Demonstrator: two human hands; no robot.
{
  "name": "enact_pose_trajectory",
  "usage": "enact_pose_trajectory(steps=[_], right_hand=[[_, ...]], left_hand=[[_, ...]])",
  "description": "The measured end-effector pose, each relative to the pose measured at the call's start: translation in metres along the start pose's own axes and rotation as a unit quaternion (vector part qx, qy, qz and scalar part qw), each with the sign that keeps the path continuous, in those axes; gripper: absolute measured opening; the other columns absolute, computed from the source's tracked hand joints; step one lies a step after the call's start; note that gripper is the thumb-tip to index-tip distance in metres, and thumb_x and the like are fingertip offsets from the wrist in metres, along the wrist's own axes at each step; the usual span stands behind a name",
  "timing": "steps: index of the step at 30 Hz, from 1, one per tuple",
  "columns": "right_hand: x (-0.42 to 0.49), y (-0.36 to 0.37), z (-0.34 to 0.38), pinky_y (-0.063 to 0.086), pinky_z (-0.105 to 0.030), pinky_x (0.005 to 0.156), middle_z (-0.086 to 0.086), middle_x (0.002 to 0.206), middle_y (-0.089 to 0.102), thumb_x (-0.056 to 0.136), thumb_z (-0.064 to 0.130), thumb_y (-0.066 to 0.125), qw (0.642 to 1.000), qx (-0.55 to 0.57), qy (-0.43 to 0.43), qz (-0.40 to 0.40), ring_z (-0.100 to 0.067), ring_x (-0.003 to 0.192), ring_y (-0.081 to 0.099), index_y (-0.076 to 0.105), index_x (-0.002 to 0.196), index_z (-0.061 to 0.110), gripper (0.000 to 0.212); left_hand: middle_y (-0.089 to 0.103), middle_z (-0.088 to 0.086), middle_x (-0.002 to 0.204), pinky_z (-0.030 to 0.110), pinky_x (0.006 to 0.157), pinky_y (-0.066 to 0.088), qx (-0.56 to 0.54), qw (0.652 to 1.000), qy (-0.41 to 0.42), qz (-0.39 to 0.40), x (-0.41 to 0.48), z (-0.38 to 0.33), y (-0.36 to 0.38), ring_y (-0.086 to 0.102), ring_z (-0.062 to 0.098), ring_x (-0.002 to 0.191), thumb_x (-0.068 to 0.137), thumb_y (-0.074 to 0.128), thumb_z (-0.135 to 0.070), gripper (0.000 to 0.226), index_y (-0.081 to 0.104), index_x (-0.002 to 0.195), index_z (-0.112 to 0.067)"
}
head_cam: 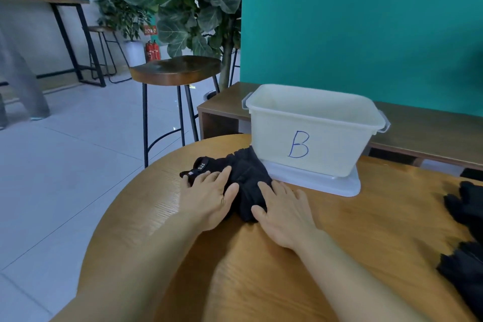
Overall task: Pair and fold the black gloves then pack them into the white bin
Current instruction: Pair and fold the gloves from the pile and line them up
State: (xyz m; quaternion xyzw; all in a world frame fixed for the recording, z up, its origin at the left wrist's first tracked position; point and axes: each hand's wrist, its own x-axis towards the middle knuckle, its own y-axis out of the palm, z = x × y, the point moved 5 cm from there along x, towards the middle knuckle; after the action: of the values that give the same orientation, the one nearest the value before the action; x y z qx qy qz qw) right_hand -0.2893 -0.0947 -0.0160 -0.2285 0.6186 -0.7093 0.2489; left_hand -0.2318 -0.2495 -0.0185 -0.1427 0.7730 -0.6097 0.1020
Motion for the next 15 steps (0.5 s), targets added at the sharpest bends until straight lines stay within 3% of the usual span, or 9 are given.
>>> enact_pose_trajectory(steps=[3,7,11,15], right_hand=[[-0.015,-0.006,-0.008,0.02,-0.04,0.11,0.005,0.144,0.039,0.098,0.038,0.033,1.0,0.021,-0.011,0.0,-0.016,0.138,0.028,0.027,0.147,0.031,0.051],[-0.038,-0.013,-0.018,0.008,-0.046,0.117,0.007,0.153,0.031,0.098,0.03,0.035,0.999,0.029,-0.002,0.041,-0.015,0.146,0.017,0.023,0.15,0.032,0.054],[-0.063,-0.017,-0.027,-0.002,-0.05,0.119,0.007,0.161,0.021,0.096,0.023,0.038,0.997,0.043,0.004,0.063,-0.013,0.15,0.008,0.022,0.152,0.034,0.059],[-0.089,-0.024,-0.035,-0.006,-0.048,0.119,0.009,0.16,0.023,0.095,0.013,0.038,0.997,0.051,-0.007,0.064,-0.011,0.15,0.003,0.027,0.15,0.034,0.06]], left_hand=[[0.032,-0.007,0.157,0.048,0.117,0.013,0.012,1.0,-0.003,-0.001,-0.025,-0.014,-0.004,0.024,0.02,0.145,0.103,0.01,-0.052,0.059,0.008,0.157,-0.029],[0.045,-0.004,0.144,0.045,0.109,0.024,0.044,0.999,-0.006,-0.004,-0.058,-0.032,-0.006,0.041,0.021,0.129,0.103,0.016,-0.044,0.057,0.009,0.156,-0.027],[0.053,-0.005,0.126,0.043,0.106,0.026,0.082,0.996,0.025,-0.02,-0.092,-0.049,-0.009,0.051,0.021,0.111,0.103,0.018,-0.039,0.056,0.011,0.156,-0.023],[0.055,-0.006,0.114,0.04,0.103,0.027,0.106,0.992,0.063,-0.022,-0.125,-0.066,-0.01,0.052,0.021,0.103,0.104,0.02,-0.036,0.054,0.011,0.155,-0.023]])
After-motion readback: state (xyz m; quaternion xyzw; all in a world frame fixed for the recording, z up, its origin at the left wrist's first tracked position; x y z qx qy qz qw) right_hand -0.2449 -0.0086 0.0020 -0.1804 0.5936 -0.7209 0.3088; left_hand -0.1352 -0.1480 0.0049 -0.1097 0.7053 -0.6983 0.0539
